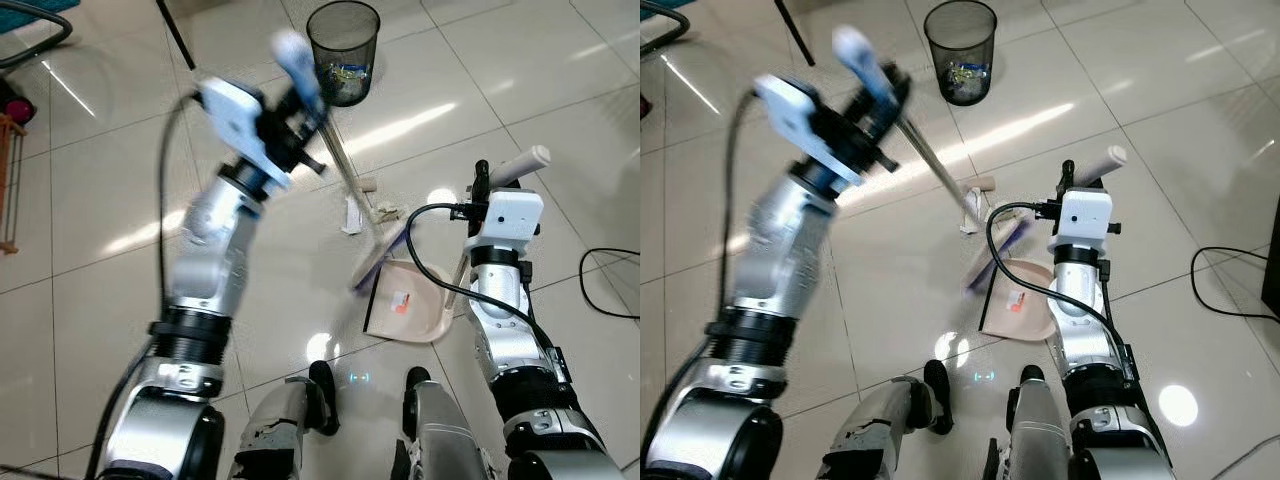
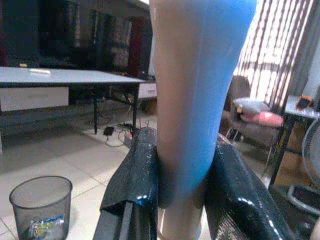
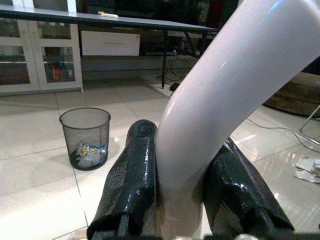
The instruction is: Sweep floor
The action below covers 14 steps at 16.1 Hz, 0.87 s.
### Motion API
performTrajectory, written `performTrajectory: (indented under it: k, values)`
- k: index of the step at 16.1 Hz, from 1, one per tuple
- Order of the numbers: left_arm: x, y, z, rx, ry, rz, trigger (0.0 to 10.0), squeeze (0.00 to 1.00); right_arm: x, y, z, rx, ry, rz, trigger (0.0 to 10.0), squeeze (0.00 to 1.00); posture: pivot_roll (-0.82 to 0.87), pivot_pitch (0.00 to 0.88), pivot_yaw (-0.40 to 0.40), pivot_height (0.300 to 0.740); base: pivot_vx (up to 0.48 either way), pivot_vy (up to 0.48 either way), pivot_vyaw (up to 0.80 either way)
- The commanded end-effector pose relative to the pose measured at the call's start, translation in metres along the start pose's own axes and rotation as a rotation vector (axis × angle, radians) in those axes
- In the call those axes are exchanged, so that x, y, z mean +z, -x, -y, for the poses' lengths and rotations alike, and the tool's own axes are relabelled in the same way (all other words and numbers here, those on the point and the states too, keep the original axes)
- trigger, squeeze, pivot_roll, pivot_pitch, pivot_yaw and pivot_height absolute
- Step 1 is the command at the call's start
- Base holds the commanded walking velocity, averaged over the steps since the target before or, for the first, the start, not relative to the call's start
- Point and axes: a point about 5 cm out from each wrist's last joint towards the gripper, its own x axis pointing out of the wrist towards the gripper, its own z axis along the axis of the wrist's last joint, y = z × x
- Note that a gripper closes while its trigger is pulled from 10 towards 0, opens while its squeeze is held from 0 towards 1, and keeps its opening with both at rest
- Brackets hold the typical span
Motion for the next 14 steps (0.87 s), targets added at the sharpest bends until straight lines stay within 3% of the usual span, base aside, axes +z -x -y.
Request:
performTrajectory:
  k: [1,5,6,10,11,14]
  values:
    - [0.012,0.004,-0.007,0.017,-0.023,0.032,10.0,0.0,-0.001,0.004,0.004,-0.004,-0.007,-0.008,10.0,0.0,0.04,0.236,0.112,0.74,0.0,0.0,0.0]
    - [0.01,0.028,-0.024,0.044,-0.179,-0.089,10.0,0.0,0.002,0.007,0.014,-0.034,-0.054,-0.012,10.0,0.0,0.03,0.217,0.105,0.74,0.0,0.0,0.0]
    - [0.003,0.045,-0.024,0.044,-0.258,-0.158,10.0,0.0,0.011,0.008,0.025,-0.075,-0.118,0.004,10.0,0.0,0.03,0.208,0.103,0.74,0.0,0.0,0.0]
    - [-0.01,0.082,-0.034,0.144,-0.388,-0.274,10.0,0.0,0.046,-0.003,0.051,-0.166,-0.303,0.087,10.0,0.0,0.01,0.185,0.117,0.74,0.0,0.0,0.0]
    - [-0.019,0.094,-0.037,0.165,-0.406,-0.346,10.0,0.0,0.055,-0.008,0.055,-0.175,-0.354,0.095,10.0,0.0,0.01,0.181,0.119,0.74,0.0,0.0,0.0]
    - [-0.027,0.109,-0.04,0.265,-0.372,-0.414,10.0,0.0,0.073,-0.016,0.059,-0.173,-0.443,0.088,10.0,0.0,0.01,0.171,0.123,0.74,0.0,0.0,0.0]
